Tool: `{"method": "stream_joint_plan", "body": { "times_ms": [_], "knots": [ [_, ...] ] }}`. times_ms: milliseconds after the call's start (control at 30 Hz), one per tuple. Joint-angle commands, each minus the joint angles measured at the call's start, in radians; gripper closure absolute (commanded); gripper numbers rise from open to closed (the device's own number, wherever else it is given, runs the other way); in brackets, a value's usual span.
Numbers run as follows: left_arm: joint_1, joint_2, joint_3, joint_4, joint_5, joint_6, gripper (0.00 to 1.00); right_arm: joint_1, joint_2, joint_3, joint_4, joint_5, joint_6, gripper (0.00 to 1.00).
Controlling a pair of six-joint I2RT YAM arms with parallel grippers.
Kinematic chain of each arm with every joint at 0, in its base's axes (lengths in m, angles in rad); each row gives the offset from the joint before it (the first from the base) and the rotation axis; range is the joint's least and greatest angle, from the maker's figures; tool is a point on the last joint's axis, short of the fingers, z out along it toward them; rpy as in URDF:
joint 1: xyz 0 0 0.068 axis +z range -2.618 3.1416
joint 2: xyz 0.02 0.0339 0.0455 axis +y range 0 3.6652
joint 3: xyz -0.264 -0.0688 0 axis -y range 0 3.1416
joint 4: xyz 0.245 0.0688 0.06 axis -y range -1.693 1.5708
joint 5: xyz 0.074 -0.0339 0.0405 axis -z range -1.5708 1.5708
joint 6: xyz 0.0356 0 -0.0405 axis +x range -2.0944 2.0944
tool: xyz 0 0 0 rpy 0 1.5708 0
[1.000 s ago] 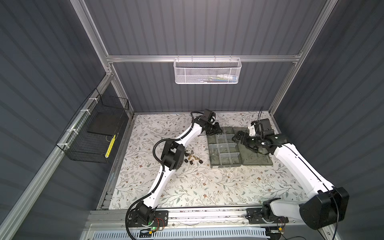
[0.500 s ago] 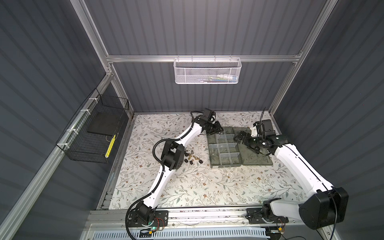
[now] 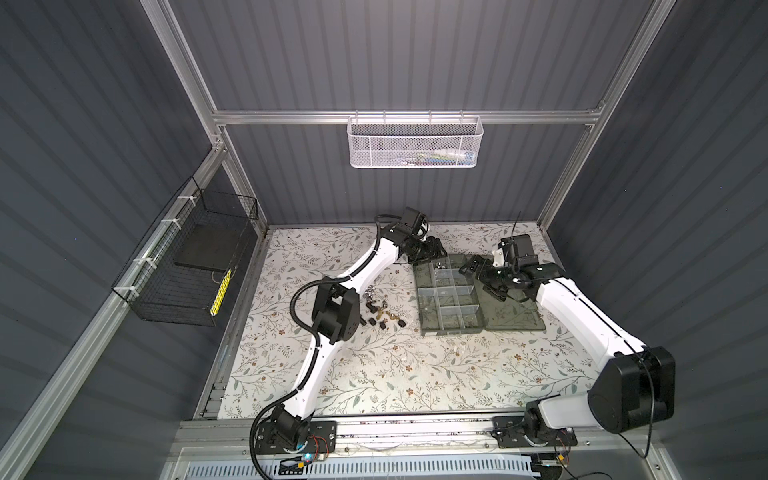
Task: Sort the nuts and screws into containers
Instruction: 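Withdraw the left gripper while the right gripper moves over a silver bolt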
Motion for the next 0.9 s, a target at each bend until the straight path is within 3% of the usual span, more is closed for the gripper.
{"method": "stream_joint_plan", "body": {
  "times_ms": [0,233,400,733,867],
  "knots": [
    [0.042,-0.123,-0.072,-0.037,-0.021,0.038,0.27,0.032,0.043,0.071,0.031,-0.010,0.008,0.01],
    [0.120,-0.313,-0.291,-0.004,-0.040,0.057,0.00,0.124,0.186,0.240,-0.006,-0.005,-0.025,0.01],
    [0.187,-0.455,-0.467,0.032,-0.033,0.059,0.00,0.187,0.292,0.367,-0.043,0.001,-0.036,0.01],
    [0.400,-0.683,-0.808,0.064,0.116,0.058,0.00,0.321,0.556,0.635,-0.114,0.062,-0.055,0.01],
    [0.439,-0.746,-0.927,0.072,0.125,0.058,0.00,0.376,0.661,0.754,-0.158,0.101,-0.066,0.01]
  ]
}}
